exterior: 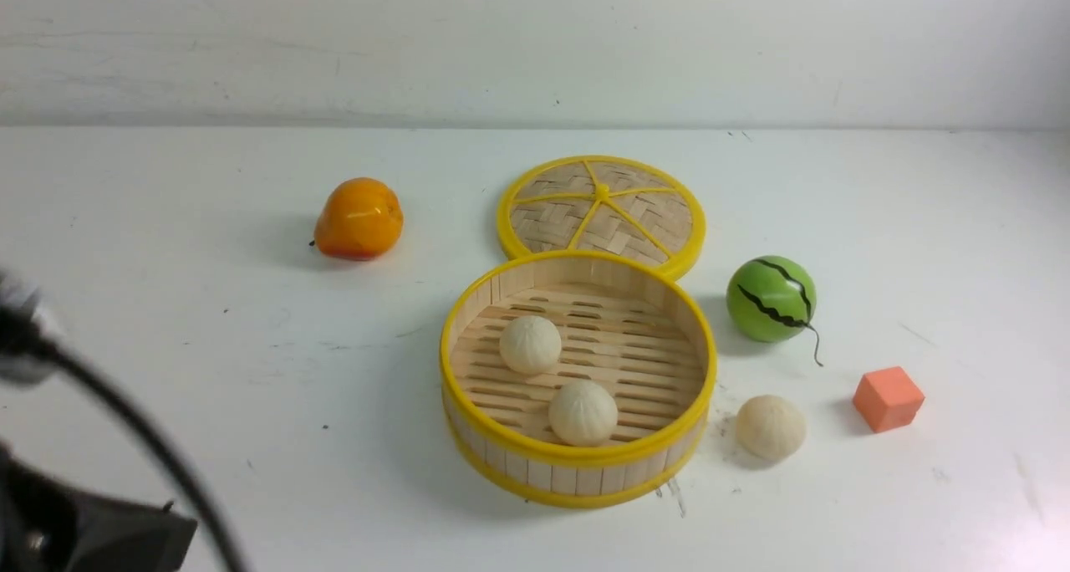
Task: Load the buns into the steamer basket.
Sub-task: Use the right arm to grab a steamed stuffed bun
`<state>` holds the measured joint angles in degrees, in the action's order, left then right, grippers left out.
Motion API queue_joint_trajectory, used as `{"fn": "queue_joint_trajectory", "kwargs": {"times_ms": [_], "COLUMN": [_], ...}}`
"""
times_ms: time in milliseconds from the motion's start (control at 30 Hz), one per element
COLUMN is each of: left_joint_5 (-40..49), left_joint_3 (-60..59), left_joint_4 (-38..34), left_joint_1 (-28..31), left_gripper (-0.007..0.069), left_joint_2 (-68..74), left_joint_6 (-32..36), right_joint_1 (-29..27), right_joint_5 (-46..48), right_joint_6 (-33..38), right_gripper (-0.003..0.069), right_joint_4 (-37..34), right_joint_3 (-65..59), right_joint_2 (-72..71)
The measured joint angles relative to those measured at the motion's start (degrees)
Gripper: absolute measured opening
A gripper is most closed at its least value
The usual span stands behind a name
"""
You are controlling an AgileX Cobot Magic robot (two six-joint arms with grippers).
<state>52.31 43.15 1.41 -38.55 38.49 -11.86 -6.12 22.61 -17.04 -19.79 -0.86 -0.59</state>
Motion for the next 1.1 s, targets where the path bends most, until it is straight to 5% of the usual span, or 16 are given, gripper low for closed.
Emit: {"fn": "queue_joint_trajectory", "kwargs": {"times_ms": [133,400,600,733,800,900,1100], "left_joint_5": [-6.33,-8.01,-5.71,-4.07,-3.81,-3.81,-3.81], "left_joint_3": [-10.57,-15.00,-15.00,-15.00,-15.00,-15.00,-15.00], "left_joint_4": [-0.75,-2.76,-3.51,-3.72,-3.74,-3.78,-3.78], "left_joint_1": [0.00,0.00,0.00,0.00,0.00,0.00,0.00], "left_gripper": [-0.0014,-0.0014,-0.0014,-0.0014,-0.0014,-0.0014,-0.0014], "left_joint_2": [-10.58,-19.68,-21.16,-21.22,-21.22,-21.22,-21.22], "left_joint_6": [0.00,0.00,0.00,0.00,0.00,0.00,0.00], "right_joint_1": [0.00,0.00,0.00,0.00,0.00,0.00,5.28], "right_joint_5": [0.87,0.94,4.17,11.16,20.79,33.48,46.97], "right_joint_6": [-16.36,-16.96,3.76,18.23,26.59,35.04,41.10], "right_gripper": [0.0239,0.0239,0.0227,0.0120,0.0008,-0.0017,-0.0010], "right_joint_4": [-20.08,-24.93,-25.26,-21.65,-16.82,-12.17,-1.76], "right_joint_3": [-0.52,-0.52,6.91,20.55,33.12,46.46,63.81], "right_joint_2": [0.00,0.00,0.70,8.80,19.29,31.61,53.46]}}
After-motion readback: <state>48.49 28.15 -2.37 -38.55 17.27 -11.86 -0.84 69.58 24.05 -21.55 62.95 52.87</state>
